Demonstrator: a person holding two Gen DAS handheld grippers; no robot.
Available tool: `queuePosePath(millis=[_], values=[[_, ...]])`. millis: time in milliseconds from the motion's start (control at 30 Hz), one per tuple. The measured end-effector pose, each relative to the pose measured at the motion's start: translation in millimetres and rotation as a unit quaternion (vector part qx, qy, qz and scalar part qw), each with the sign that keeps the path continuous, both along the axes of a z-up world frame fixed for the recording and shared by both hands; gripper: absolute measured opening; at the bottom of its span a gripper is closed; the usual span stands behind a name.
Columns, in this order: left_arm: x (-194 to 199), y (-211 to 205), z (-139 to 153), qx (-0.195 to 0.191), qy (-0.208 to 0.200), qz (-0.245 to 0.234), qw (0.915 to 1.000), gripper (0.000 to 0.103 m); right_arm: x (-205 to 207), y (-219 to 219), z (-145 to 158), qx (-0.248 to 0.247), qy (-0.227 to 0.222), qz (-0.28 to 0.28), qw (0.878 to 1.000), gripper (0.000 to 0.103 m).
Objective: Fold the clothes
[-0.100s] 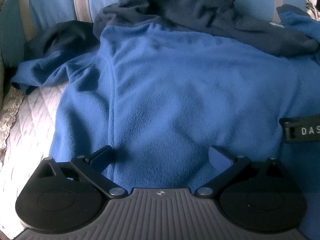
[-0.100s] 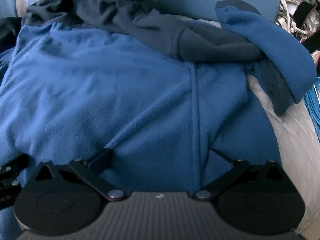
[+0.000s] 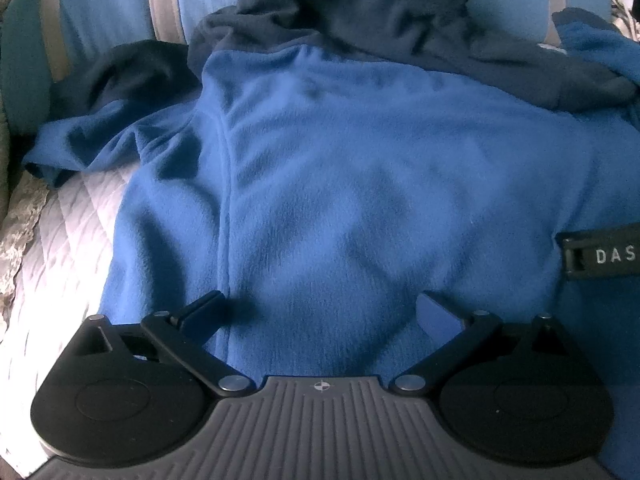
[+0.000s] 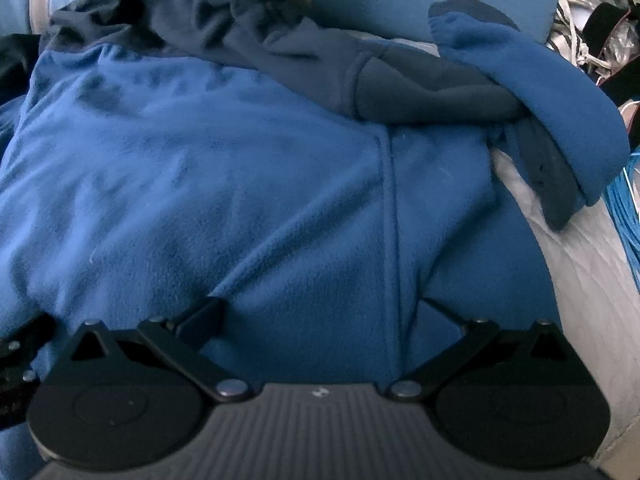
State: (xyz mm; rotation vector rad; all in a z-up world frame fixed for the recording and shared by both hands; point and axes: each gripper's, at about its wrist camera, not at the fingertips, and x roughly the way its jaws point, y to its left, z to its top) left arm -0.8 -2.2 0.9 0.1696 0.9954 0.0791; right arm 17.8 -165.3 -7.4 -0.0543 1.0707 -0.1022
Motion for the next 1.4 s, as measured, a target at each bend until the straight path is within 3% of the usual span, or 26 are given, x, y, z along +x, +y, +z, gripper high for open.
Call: queuePosePath(millis=[233,733,1400], values=[[-2,-5,2,0.009,0.0,0.003,1.0,0.103,-2,3,-6,0.014,0.001,0.012,1.0,0.102],[-4,-8,1,0.022,-0.004,-0.001,0.9998,0.103,-11,9,-3,-0.026,-0.026,0.012,0.999,0.103],[-9,-9,-2,0.032,-0.02,-0.022,0.9991,0.103,-18,13,-4,-0.034,-0.042,0.012,0.998,0.103]])
